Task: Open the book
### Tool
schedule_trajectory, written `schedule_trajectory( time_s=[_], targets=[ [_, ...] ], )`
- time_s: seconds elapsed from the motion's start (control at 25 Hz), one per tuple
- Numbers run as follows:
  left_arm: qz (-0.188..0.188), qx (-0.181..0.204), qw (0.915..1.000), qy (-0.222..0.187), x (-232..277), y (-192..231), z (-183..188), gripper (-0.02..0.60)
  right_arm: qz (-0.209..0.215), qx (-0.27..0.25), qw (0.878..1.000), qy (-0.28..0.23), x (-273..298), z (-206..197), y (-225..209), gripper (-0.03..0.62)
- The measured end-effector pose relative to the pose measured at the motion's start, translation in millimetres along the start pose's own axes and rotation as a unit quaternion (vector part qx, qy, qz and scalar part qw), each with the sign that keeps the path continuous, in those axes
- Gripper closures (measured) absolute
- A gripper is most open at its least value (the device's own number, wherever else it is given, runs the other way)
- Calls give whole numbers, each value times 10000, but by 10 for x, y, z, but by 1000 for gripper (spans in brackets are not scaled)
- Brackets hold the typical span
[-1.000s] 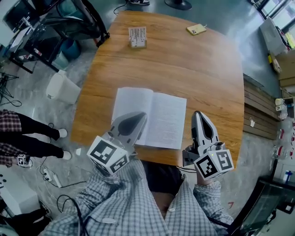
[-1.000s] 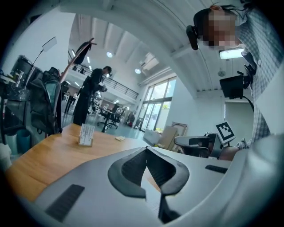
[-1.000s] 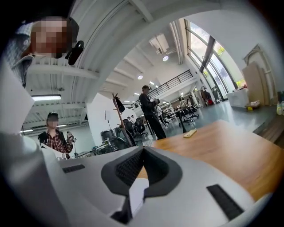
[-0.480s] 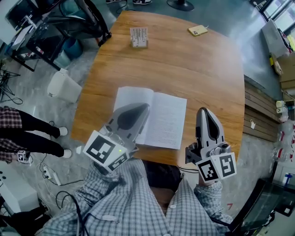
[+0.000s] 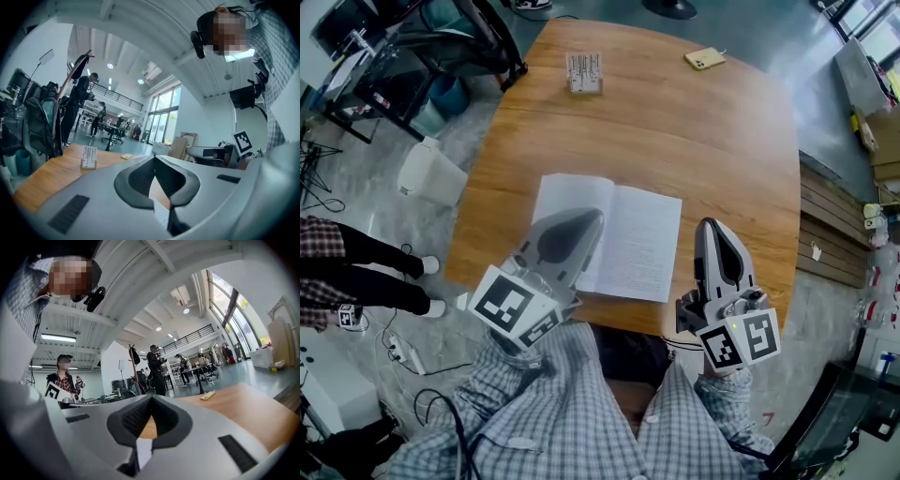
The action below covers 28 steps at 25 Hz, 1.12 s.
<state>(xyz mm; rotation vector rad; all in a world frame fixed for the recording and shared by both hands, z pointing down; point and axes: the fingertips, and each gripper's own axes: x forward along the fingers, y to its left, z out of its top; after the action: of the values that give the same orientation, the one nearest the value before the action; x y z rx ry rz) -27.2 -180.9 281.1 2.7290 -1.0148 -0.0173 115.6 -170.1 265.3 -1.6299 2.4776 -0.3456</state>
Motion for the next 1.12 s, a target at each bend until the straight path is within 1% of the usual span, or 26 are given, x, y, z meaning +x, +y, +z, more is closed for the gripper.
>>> schedule_trajectory(
  time_s=[1.12],
  targets=[
    [-69, -76, 9999, 32, -5, -60, -5, 572, 67, -16, 9999, 115, -8, -14, 48, 576]
  ],
)
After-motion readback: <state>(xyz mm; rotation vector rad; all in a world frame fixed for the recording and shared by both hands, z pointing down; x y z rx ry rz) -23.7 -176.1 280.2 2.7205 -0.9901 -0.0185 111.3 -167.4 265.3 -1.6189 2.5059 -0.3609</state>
